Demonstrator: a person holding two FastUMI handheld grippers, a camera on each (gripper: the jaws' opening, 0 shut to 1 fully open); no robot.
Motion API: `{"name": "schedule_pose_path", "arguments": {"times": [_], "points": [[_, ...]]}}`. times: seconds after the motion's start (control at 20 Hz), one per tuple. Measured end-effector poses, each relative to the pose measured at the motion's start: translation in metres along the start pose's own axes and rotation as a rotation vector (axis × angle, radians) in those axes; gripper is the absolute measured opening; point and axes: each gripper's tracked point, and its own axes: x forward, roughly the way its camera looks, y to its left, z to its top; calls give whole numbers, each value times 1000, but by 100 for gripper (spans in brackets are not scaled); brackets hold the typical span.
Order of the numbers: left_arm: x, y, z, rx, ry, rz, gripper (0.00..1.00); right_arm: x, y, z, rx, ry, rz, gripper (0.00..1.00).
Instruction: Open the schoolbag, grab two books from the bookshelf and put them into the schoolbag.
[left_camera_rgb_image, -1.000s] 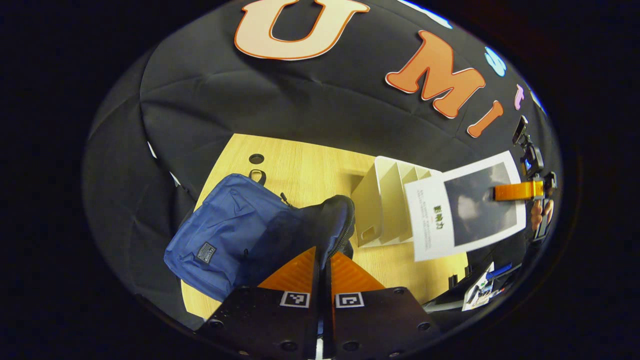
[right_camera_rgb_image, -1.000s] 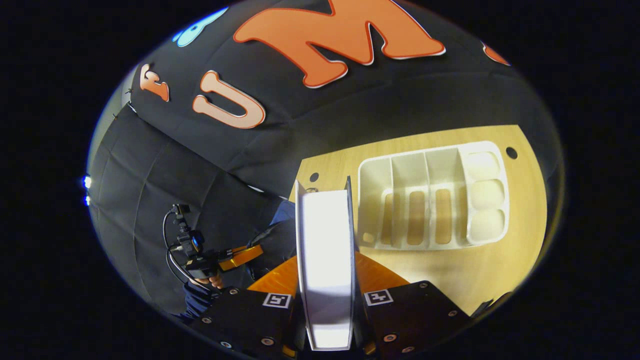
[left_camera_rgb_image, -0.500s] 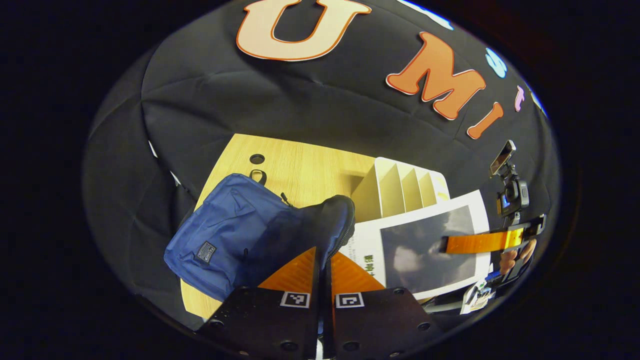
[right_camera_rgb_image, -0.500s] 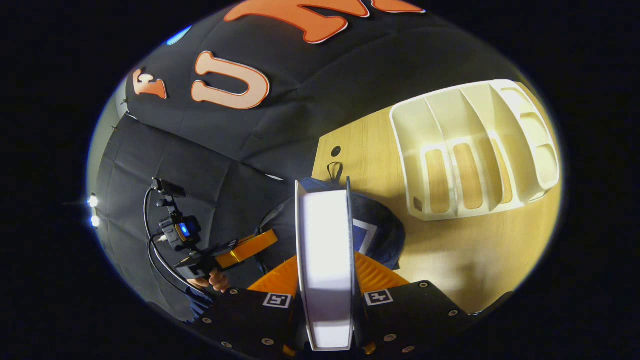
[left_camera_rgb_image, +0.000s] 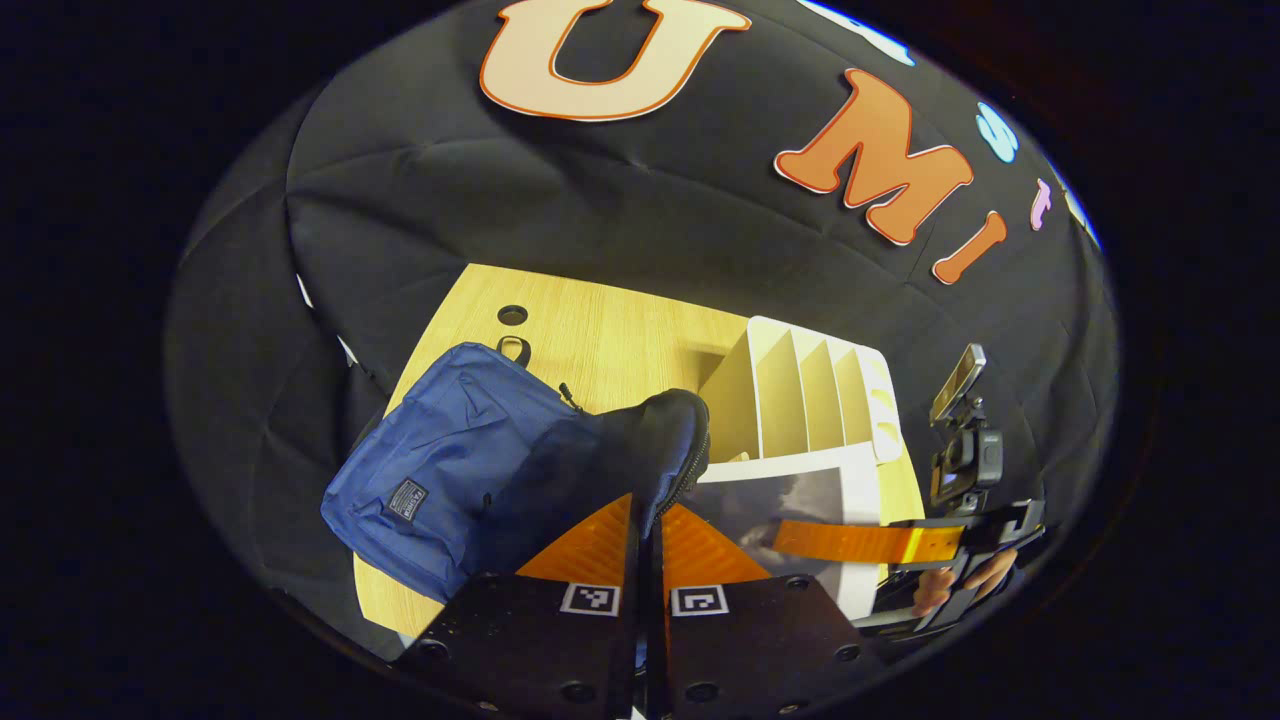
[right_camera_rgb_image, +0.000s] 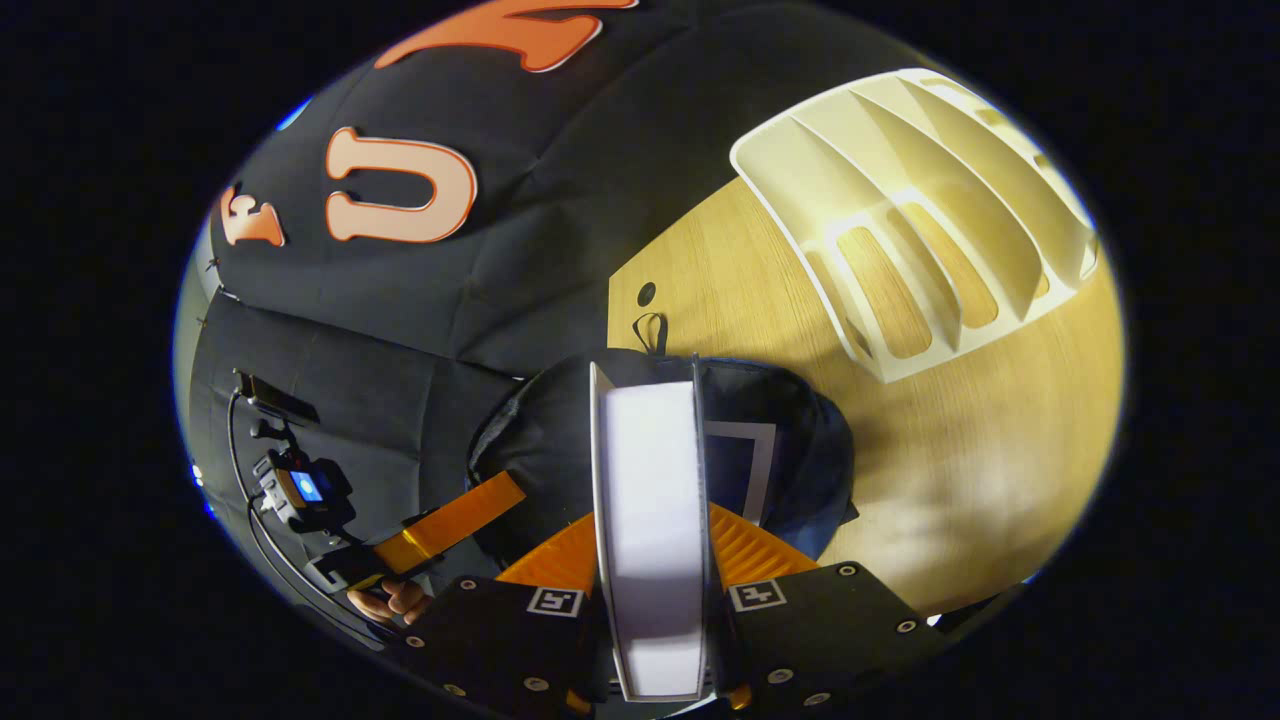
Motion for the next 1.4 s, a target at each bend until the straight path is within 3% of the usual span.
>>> {"name": "schedule_pose_path", "arguments": {"times": [0.4, 0.55, 0.9, 1.4], "points": [[3, -8, -7, 15, 18, -10, 5, 60, 0, -22, 93, -25, 15, 38], [5, -11, -11, 18, 25, -16, 5, 78, -9, -29, 105, -31, -14, 39], [5, -20, -14, 53, 48, -22, 5, 111, -1, -15, 197, -105, 38, 39], [7, -29, -14, 82, 70, -41, 5, 157, 3, -26, 234, -72, 93, 39]]}}
